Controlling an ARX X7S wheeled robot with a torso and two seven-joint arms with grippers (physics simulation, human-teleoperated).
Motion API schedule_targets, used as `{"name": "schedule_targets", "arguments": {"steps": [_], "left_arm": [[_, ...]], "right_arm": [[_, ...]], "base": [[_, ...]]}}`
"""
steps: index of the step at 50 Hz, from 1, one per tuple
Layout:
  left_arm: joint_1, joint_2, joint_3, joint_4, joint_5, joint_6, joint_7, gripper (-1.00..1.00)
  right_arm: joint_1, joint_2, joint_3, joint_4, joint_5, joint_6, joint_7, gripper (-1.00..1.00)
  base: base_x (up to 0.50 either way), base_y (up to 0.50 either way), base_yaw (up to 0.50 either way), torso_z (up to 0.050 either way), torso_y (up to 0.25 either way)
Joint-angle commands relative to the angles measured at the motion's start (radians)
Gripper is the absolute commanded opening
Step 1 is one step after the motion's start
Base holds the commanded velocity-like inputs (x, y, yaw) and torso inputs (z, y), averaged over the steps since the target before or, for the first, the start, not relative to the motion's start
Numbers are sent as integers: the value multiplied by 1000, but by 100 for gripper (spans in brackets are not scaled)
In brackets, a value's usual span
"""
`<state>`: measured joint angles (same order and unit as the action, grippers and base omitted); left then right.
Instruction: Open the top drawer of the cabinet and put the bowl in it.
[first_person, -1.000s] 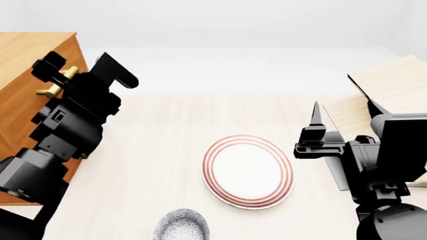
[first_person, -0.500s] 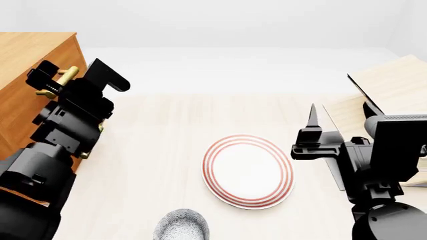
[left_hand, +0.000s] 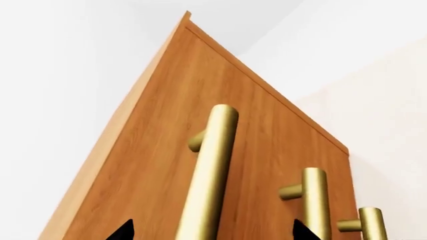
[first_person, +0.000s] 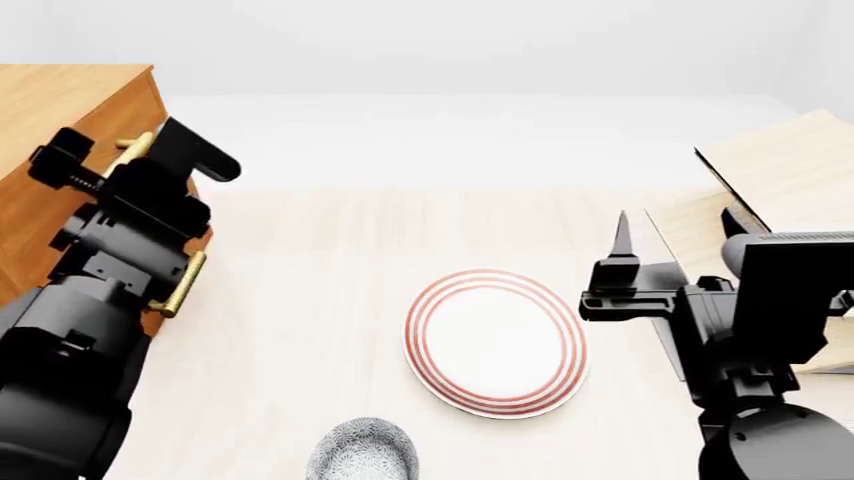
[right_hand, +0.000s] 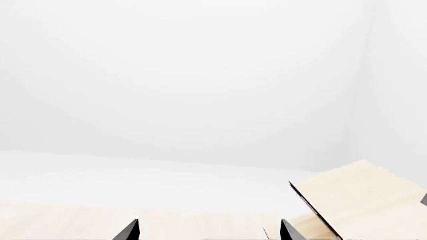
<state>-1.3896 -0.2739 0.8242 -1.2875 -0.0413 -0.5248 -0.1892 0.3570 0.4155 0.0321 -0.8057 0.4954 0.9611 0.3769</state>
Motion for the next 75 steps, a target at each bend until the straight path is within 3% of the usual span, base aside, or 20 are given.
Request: {"name": "schedule_targets", "arguments": {"steps": [1, 2, 36, 51, 75], "left_arm": [[1, -4, -18, -20, 3, 6, -6, 100], [1, -4, -19, -20, 4, 8, -7, -100], [22, 19, -36, -10, 23, 83, -17, -100], [112, -55, -39, 358, 13, -81, -8, -100], [165, -74, -25, 489, 13, -118, -1, -100]], "right_arm": [[-2, 0, -8, 8, 0, -8, 3, 100], [-1, 0, -8, 7, 1, -7, 3, 100], [-3, 0, -26, 34, 1, -33, 8, 100], [-5, 3, -30, 26, 6, -33, 15, 100], [-14, 6, -34, 41, 6, -57, 17, 100]], "base": [[0, 0, 0, 0, 0], [0, 0, 0, 0, 0], [0, 0, 0, 0, 0], [0, 0, 0, 0, 0], [0, 0, -1, 0, 0]]}}
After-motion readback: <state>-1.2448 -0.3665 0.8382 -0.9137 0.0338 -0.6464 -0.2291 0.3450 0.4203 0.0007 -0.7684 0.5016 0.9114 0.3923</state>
